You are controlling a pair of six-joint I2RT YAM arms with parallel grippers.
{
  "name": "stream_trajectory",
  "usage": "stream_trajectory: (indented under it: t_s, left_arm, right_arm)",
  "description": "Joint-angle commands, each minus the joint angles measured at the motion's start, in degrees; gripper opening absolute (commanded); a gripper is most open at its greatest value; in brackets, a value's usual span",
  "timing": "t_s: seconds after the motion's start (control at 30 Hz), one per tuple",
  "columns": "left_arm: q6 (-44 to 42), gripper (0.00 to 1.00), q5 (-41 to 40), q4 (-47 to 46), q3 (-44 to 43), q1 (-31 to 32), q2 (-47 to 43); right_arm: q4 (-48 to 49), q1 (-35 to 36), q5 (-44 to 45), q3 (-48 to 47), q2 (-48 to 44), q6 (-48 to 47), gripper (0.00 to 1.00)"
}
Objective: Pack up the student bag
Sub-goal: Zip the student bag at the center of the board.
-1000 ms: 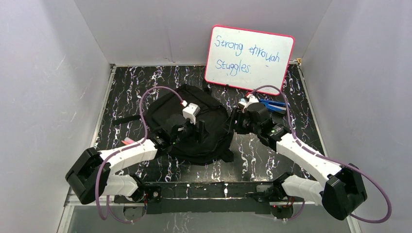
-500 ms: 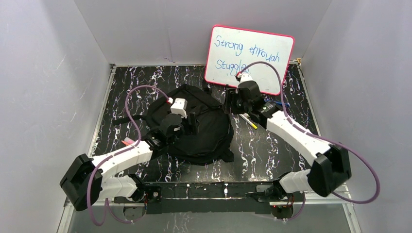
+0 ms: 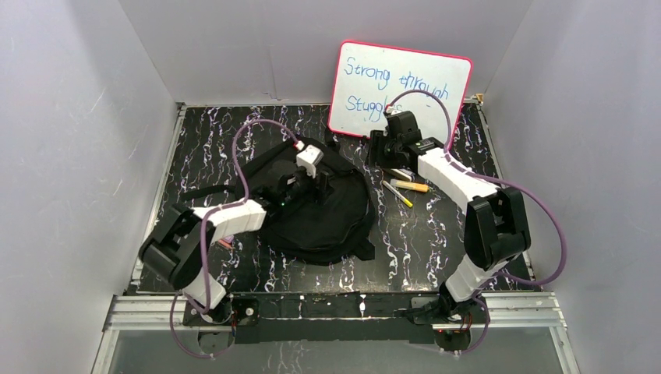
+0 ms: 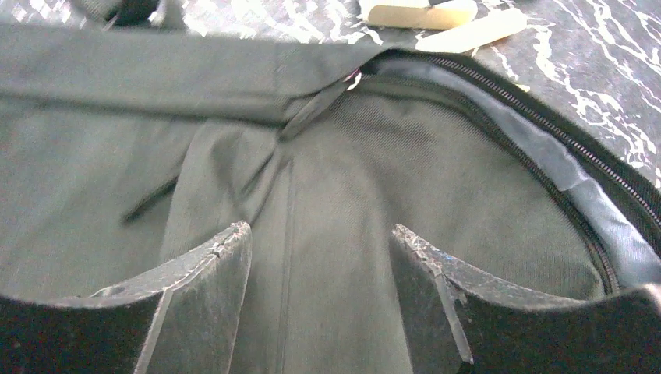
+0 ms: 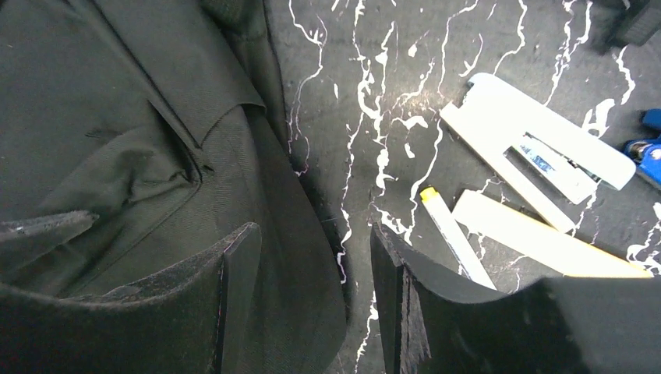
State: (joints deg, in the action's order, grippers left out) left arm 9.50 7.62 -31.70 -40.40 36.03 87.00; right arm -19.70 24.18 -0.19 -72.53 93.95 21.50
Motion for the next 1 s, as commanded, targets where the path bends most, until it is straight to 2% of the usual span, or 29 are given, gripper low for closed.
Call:
stream_trajectory:
  t_s: [0.0,0.2,0.63,0.77,0.97]
  left_arm:
    - [-9.9,0.62,14.1,-4.2,-7.2,-0.4,5.3]
    - [-18.3,0.59,16.1,-1.9,-11.4,-0.4,10.6]
    - [-22.0,0.56,11.7,-0.9,-19.3,-0.4,21.2]
    - [-21.6,0.45,9.4,-0.9,-20.9,-0.4,22.9]
    - [-21.8,0.18,10.5,2.8,-23.3,-0.4,24.3]
  right_arm:
    - [1.1,-1.2,-1.9,-0.5,0.1,0.3,0.61]
    - [2.8,-2.1,-3.9,4.0,-2.6,0.4,0.61]
    - [5.6,-2.1,-10.4,10.8,-5.2,2.8,0.61]
    - [5.7,-2.1,-11.2,11.4,-5.9,2.9,0.61]
    - [5.8,-2.1,-11.1,12.2,-6.9,2.9,0.61]
